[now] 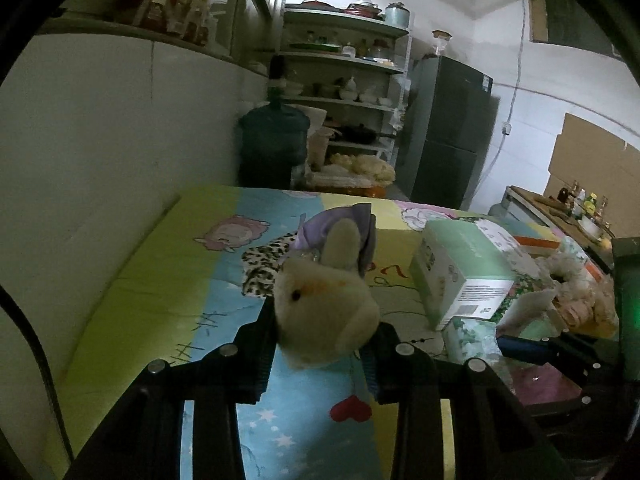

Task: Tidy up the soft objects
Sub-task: 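Grasp the green printed plastic bag with the right tool while the left tool holds the bunny, then carry the bunny and green bag over the cardboard box with both tools, then lower the bunny and bag into the box and open both tools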

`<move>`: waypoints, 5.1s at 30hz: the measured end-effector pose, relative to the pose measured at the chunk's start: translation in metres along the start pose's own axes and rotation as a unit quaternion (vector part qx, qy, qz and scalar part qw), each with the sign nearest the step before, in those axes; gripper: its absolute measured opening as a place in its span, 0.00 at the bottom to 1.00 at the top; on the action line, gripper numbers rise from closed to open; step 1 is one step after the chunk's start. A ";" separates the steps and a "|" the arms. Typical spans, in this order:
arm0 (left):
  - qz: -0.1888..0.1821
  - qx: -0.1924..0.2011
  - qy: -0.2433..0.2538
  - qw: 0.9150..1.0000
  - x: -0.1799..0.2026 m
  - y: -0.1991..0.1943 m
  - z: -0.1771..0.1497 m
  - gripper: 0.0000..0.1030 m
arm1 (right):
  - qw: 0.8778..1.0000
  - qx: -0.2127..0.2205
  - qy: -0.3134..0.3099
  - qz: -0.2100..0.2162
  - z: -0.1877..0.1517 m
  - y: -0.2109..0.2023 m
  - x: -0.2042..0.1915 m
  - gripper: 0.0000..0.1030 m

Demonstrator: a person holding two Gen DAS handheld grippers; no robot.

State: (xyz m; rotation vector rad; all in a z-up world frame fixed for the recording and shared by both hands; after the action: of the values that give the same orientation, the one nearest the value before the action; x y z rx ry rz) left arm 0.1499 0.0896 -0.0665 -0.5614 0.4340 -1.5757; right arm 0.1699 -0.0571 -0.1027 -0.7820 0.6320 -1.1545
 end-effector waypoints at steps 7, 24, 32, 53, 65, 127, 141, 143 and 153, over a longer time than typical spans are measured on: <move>0.010 0.010 -0.006 1.000 -0.006 -0.009 0.003 0.36 | 1.000 0.021 -0.023 -0.003 -0.002 -0.007 -0.010 0.49; 0.013 0.035 0.006 0.999 0.025 -0.032 0.015 0.36 | 0.989 0.143 -0.005 0.040 0.008 -0.097 0.011 0.48; -0.007 0.042 0.030 0.999 0.065 -0.035 0.023 0.36 | 0.985 0.169 0.022 0.016 0.002 -0.125 0.053 0.48; -0.077 0.040 0.080 0.993 0.177 -0.025 0.032 0.36 | 0.978 0.192 0.078 -0.030 -0.031 -0.164 0.143 0.48; -0.108 0.029 0.102 0.988 0.231 -0.015 0.026 0.36 | 0.974 0.192 0.111 -0.049 -0.049 -0.171 0.189 0.48; -0.133 -0.096 0.152 0.975 0.357 0.097 -0.007 0.36 | 0.973 0.140 0.174 -0.059 -0.071 -0.117 0.334 0.48; -0.154 -0.098 0.142 0.973 0.353 0.095 -0.005 0.57 | 0.971 0.145 0.179 -0.055 -0.070 -0.110 0.336 0.52; -0.156 -0.095 0.139 0.973 0.352 0.094 -0.004 0.63 | 0.971 0.147 0.182 -0.054 -0.070 -0.111 0.337 0.56; -0.157 -0.085 0.136 0.975 0.351 0.087 0.000 0.68 | 0.968 0.155 0.188 -0.053 -0.070 -0.116 0.338 0.59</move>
State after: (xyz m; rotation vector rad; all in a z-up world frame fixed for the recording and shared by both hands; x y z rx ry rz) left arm 0.2074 -0.2665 -0.0844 -0.5667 0.7189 -1.9421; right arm 0.1491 -0.4184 -0.0639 -0.3333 0.7036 -1.4754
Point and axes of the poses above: each gripper's, at about its wrist camera, not at the fingertips, and y roughly the way its jaws point, x to its right, z to its top, the point moved 1 cm from there along y, roughly the way its jaws point, and after that the axes turned 1 degree about -x, right-handed, at the moved point
